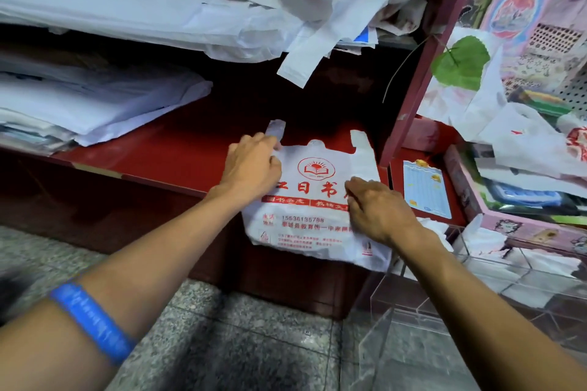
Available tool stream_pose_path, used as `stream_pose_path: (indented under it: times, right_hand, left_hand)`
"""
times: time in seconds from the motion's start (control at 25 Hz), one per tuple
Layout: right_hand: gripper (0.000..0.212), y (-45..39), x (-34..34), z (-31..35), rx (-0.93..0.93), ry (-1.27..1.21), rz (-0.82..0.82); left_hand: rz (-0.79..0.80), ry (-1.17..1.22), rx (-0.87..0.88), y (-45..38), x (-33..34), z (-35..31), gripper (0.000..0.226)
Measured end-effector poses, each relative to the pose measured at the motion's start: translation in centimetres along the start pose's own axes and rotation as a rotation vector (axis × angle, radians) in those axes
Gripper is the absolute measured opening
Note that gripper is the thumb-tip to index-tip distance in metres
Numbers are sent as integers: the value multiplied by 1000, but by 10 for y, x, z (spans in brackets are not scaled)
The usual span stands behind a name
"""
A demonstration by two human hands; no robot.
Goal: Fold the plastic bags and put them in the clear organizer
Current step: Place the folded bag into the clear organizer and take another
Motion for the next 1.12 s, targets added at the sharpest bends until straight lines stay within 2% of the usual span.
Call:
stream_pose_path:
  times: [0.04, 0.08, 0.16, 0.24, 0.32, 0.4, 0.48, 0.52, 0.56, 0.6, 0.64, 0.72, 0.8, 0.92, 1.0, 1.12]
  right_hand:
    - [25, -5, 3, -4, 25, 9, 8]
    - [29, -9, 8, -8, 52, 9, 22]
    - [41, -16, 17, -10, 95, 4, 45]
    - [56, -14, 17, -3, 88, -21, -44]
    - [60, -4, 2, 9, 42, -75, -199]
    - [56, 11, -9, 20, -48, -73, -226]
    - [65, 22, -8, 31, -140, -15, -33]
    - [70, 26, -4, 32, -155, 48, 68]
    - [70, 27, 0, 30, -152, 103, 116]
    - [68, 28, 2, 31, -136, 134, 113]
    - [66, 28, 2, 33, -117, 151, 73]
    - [58, 30, 1, 36, -111, 186, -23]
    - [50, 32, 2, 36, -114, 186, -60]
    - [43, 31, -2, 28, -98, 64, -68]
    - [37, 32, -5, 21, -93, -13, -93]
    - [21, 36, -7, 11, -69, -174, -139]
  left_hand:
    - [41, 15, 78, 9, -1, 0, 24]
    - [115, -4, 174, 19, 2, 1, 25]
    - [277, -140, 315, 34, 10, 6, 42]
    - [385, -244, 246, 32, 14, 15, 50]
    - [465, -210, 72, 27, 13, 20, 52]
    - [358, -181, 64, 29, 11, 21, 54]
    - [179, -80, 188, 37, 8, 15, 60]
    - [221, -36, 256, 43, 8, 11, 66]
    - [314, -92, 314, 49, 12, 4, 73]
    - [381, -255, 354, 57, 17, -1, 80]
    - [386, -427, 371, 63, 18, -5, 82]
    - [225, -559, 352, 66, 14, -12, 68]
    - [109, -455, 322, 67, 8, -9, 53]
    - [125, -136, 248, 73, -3, 11, 46]
    - [69, 47, 163, 75, -12, 27, 37]
    - [48, 330, 23, 73, -18, 50, 24]
Point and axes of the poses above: each hand's wrist, its own y-axis away from the middle knuckle, its own x-axis out of the palm, z = x × y, the point moved 3 cm from there along -y, towards the middle knuckle, and after that the axes turned 8 degrees about -x, right-handed, at the moved point
